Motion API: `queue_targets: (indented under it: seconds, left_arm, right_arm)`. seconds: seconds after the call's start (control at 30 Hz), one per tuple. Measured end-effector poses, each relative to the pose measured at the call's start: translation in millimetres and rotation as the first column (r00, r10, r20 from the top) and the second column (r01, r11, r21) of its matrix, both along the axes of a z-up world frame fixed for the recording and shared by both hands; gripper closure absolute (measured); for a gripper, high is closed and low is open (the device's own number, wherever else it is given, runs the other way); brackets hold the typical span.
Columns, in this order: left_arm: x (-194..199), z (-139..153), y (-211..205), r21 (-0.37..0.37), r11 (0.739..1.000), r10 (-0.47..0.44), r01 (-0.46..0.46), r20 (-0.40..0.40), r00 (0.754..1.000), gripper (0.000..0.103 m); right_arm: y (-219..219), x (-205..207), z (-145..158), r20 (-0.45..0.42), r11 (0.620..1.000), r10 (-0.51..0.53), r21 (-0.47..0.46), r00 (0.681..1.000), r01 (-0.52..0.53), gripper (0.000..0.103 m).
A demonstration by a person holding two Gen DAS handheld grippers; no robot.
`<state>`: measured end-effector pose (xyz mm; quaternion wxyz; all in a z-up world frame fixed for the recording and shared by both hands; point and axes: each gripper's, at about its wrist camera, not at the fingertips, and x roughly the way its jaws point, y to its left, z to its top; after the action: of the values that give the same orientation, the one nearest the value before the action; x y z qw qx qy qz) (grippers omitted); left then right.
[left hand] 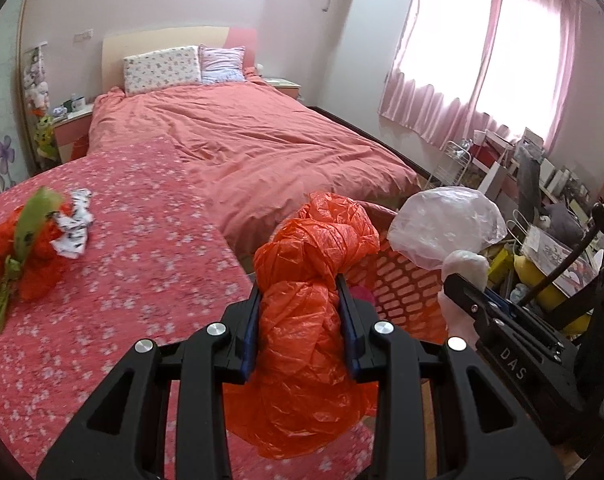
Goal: Collect trash
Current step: 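Carry both bags over the orange basket and open both grippers to drop them, then move both open grippers back toward the bags on the bed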
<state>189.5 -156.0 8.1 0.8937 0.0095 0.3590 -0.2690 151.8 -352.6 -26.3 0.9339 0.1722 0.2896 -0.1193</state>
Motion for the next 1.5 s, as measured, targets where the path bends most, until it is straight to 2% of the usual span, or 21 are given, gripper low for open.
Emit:
queue_targets:
  seconds: [0.7,0.9,0.97,1.07,1.37,1.5]
  left_arm:
    - [19.7,-27.8,-50.2,-0.001,0.997,-0.083,0.083,-0.071,0.994,0.068]
    - [25.0,-39.5,-49.7,0.007,0.997,-0.075,0.076,-0.104,0.992,0.054]
    - [26.3,-41.1,-45.4,0.006,0.998,-0.067,0.068,-0.113,0.991,0.048]
    - [26.4,-40.3,-37.7,0.006,0.999,-0.048,0.049,-0.113,0.992,0.046]
    - [27.9,-32.6,7.9,0.027,0.999,0.04,-0.039,-0.069,0.997,0.043]
    - [31.4,-29.3,43.2,0.04,0.994,0.105,-0.103,-0.052,0.993,0.043]
  right_arm:
    - [-36.0,19.2,-22.0,-0.017,0.999,-0.045,0.026,0.999,0.045,0.081]
    - [-39.6,24.8,-31.5,-0.037,0.998,-0.048,0.029,0.998,0.049,0.064]
    - [-37.5,25.7,-34.2,-0.04,0.998,-0.05,0.028,0.998,0.051,0.058]
    - [-39.2,25.6,-36.1,-0.043,0.998,-0.054,0.029,0.998,0.055,0.055]
    - [-19.3,28.4,-30.6,-0.048,1.0,-0.023,0.016,0.999,0.023,0.055]
    - [-3.0,32.6,-23.6,-0.046,1.0,0.013,0.0,0.999,-0.013,0.055]
